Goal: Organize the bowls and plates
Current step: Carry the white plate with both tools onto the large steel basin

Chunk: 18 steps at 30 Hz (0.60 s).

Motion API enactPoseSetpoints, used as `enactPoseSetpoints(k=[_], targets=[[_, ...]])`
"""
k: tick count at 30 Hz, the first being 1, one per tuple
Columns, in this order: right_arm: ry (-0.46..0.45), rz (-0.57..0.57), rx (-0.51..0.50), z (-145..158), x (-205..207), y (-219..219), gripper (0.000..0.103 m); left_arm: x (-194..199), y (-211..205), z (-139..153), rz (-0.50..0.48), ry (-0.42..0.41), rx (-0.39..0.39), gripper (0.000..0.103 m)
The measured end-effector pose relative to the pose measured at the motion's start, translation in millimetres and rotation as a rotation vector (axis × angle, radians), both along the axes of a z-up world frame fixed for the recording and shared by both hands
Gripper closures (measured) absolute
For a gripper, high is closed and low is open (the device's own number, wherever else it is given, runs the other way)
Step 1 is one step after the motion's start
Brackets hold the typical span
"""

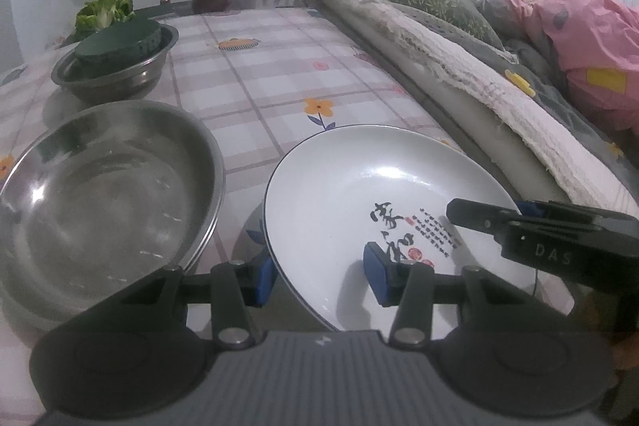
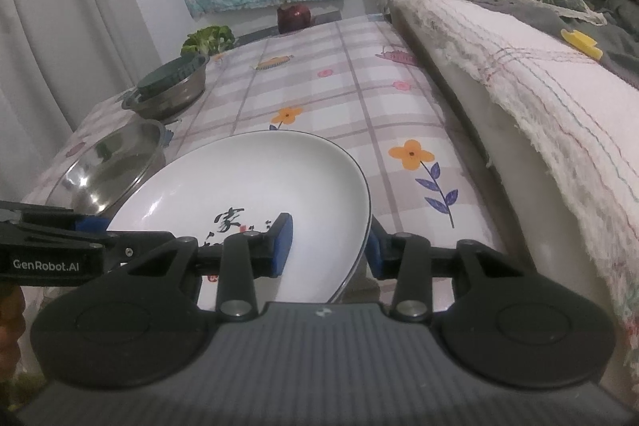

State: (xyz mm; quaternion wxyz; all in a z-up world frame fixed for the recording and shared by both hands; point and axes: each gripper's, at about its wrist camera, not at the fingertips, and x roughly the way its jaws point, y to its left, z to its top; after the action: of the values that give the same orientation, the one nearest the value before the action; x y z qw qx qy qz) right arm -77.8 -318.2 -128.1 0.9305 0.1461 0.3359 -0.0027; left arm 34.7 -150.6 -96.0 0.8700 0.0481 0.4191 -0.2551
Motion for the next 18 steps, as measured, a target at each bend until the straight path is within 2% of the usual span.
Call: enactPoseSetpoints(k=[18], targets=[[-0.033, -0.014, 0.025, 18.8, 12.9, -6.3, 0.065, 10.0, -1.7, 22.3, 0.018, -0.013, -0.019, 0.056]])
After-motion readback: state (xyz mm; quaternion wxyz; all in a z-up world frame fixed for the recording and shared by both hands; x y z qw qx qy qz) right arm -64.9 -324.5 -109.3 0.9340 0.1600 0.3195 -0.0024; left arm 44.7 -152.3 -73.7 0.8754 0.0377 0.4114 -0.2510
